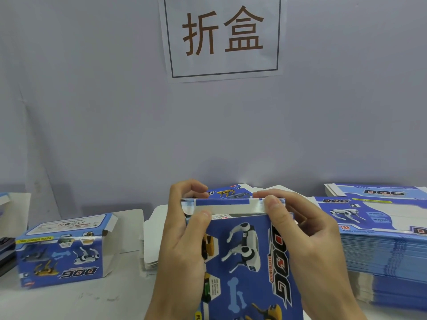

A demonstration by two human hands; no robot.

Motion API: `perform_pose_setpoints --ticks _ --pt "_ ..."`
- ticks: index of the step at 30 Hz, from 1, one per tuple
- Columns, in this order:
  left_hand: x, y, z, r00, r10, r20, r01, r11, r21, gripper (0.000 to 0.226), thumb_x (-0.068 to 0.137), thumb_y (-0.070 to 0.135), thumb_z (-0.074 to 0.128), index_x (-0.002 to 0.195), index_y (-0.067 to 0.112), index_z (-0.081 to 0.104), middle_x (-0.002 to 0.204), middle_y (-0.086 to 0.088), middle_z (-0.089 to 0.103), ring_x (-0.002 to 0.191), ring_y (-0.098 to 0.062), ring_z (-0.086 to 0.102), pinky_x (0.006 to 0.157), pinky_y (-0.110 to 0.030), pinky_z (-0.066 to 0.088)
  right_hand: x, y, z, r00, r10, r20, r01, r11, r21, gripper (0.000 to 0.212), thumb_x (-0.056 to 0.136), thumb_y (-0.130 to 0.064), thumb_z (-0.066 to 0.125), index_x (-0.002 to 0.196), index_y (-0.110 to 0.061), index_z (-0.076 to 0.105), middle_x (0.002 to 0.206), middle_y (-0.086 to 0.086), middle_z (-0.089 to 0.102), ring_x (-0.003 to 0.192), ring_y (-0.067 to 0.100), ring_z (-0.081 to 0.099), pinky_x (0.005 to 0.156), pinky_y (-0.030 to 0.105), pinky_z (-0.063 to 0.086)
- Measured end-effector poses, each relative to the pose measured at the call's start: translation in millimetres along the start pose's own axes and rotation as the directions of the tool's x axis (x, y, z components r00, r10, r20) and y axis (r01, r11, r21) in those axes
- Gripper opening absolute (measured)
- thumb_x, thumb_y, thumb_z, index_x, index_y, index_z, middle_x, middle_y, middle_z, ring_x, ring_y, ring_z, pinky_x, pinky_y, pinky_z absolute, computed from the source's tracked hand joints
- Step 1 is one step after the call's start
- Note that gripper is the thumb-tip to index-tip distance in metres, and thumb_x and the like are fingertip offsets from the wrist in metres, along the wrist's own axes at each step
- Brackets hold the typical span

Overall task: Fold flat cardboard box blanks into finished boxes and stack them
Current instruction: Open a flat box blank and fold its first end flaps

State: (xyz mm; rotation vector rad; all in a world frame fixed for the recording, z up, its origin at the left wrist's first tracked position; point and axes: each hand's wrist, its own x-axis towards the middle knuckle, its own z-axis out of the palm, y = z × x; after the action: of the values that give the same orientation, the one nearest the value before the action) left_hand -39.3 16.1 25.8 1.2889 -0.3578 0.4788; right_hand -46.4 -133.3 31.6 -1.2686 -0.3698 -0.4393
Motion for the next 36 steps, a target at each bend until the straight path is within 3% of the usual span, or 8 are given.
perform_pose_setpoints --ticks 7,11,14,20,21,22,23,36 --pt "0 2 1 1.0 -0.003 0.007 0.003 0.999 0.035 0.048 0.097 0.005 0.054 0.072 0.045 0.061 0.081 0.013 0.072 0.085 -0.008 0.074 0.048 -0.025 0.057 3 1 -9 1.0 0.005 0.02 -0.005 1.0 0.004 0.016 0.075 -0.031 0.068 0.083 -0.02 0.076 0.086 0.0 0.078 0.076 0.023 0.077 0.05 0.025 0.057" --pt "0 1 3 0.999 -0.034 -0.016 0.035 0.999 0.031 0.015 0.076 0.026 0.056 0.076 0.038 0.064 0.1 -0.002 0.071 0.099 -0.03 0.072 0.07 -0.054 0.06 4 3 -11 1.0 -0.001 -0.007 0.002 1.0 0.021 0.015 0.076 -0.027 0.066 0.08 -0.017 0.076 0.084 0.002 0.077 0.073 0.024 0.076 0.05 0.026 0.057" --pt "1 0 3 0.998 -0.027 -0.049 0.028 0.999 0.02 0.005 0.076 0.042 0.062 0.074 0.039 0.065 0.097 -0.001 0.071 0.098 -0.027 0.073 0.062 -0.046 0.062 4 4 -12 1.0 0.002 -0.013 -0.001 1.0 0.028 0.015 0.077 -0.026 0.066 0.081 -0.015 0.076 0.087 0.002 0.077 0.075 0.024 0.076 0.051 0.025 0.057" --pt "-5 1 5 1.0 0.018 0.019 -0.018 1.0 0.013 0.022 0.071 0.05 0.066 0.085 0.034 0.07 0.101 -0.004 0.071 0.102 -0.024 0.072 0.052 -0.031 0.06 4 8 -15 0.999 0.002 -0.033 0.001 0.997 0.077 0.018 0.078 -0.024 0.061 0.078 -0.011 0.073 0.09 0.005 0.075 0.075 0.024 0.076 0.049 0.027 0.057" --pt "-5 2 2 0.997 0.037 0.064 -0.041 0.997 0.059 0.065 0.029 0.067 0.064 0.085 0.033 0.072 0.102 -0.006 0.071 0.102 -0.025 0.072 0.053 -0.032 0.06 4 8 -15 0.999 -0.005 -0.036 0.008 0.997 0.078 0.018 0.078 -0.023 0.061 0.077 -0.011 0.073 0.092 0.005 0.075 0.075 0.024 0.075 0.05 0.027 0.057" --pt "-4 -1 2 0.997 0.028 0.069 -0.029 0.999 0.015 0.012 0.077 0.041 0.078 0.084 0.033 0.073 0.103 -0.007 0.071 0.103 -0.026 0.072 0.053 -0.033 0.06 4 8 -15 0.999 -0.012 -0.04 0.015 0.997 0.077 0.018 0.078 -0.023 0.06 0.076 -0.011 0.073 0.093 0.005 0.075 0.076 0.024 0.075 0.05 0.027 0.057" --pt "0 -1 0 0.996 0.07 0.059 -0.071 0.997 0.017 0.037 0.084 0.016 0.04 0.083 0.032 0.074 0.104 -0.006 0.071 0.104 -0.027 0.071 0.054 -0.032 0.06 4 8 -15 0.999 -0.016 -0.042 0.019 0.997 0.078 0.018 0.078 -0.023 0.059 0.075 -0.012 0.073 0.095 0.005 0.074 0.077 0.024 0.075 0.05 0.027 0.057" --pt "-2 -8 -13 0.966 0.1 0.237 -0.108 0.994 0.024 0.037 0.071 0.055 0.08 0.102 0.037 0.07 0.13 0.013 0.062 0.119 -0.02 0.064 0.071 -0.037 0.063 5 12 -16 1.0 -0.023 -0.006 0.023 0.99 0.138 0.017 0.075 -0.021 0.062 0.069 -0.009 0.073 0.102 0.008 0.073 0.082 0.021 0.074 0.054 0.027 0.058"
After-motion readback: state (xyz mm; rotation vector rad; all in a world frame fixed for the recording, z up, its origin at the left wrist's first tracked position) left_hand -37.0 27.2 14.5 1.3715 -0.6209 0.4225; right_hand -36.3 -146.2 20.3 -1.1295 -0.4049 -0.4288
